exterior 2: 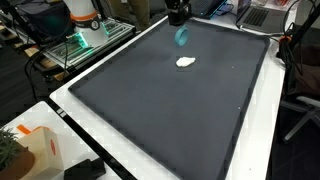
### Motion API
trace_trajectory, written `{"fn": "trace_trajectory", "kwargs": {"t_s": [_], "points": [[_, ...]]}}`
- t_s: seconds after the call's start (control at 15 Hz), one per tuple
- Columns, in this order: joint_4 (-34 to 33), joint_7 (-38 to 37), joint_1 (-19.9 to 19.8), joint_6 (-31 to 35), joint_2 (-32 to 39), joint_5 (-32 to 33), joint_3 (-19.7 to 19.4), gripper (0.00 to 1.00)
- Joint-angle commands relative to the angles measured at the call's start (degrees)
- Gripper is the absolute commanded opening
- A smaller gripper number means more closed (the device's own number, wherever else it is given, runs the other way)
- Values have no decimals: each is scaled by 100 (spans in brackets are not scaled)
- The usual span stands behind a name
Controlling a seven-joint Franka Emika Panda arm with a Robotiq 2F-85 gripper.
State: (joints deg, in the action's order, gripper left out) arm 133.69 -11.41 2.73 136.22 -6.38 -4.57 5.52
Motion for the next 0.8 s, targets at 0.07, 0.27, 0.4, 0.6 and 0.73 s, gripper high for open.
{"fn": "trace_trajectory", "kwargs": {"t_s": [0.07, 0.27, 0.4, 0.6, 0.73], "points": [[-36, -11, 21, 12, 115, 5, -63, 47], [-24, -150, 7, 351, 369, 136, -47, 22], [-49, -319, -2, 590, 595, 298, -44, 22], [-84, -550, 22, 888, 896, 539, -79, 22], [-112, -665, 60, 1035, 1074, 647, -100, 22]]}}
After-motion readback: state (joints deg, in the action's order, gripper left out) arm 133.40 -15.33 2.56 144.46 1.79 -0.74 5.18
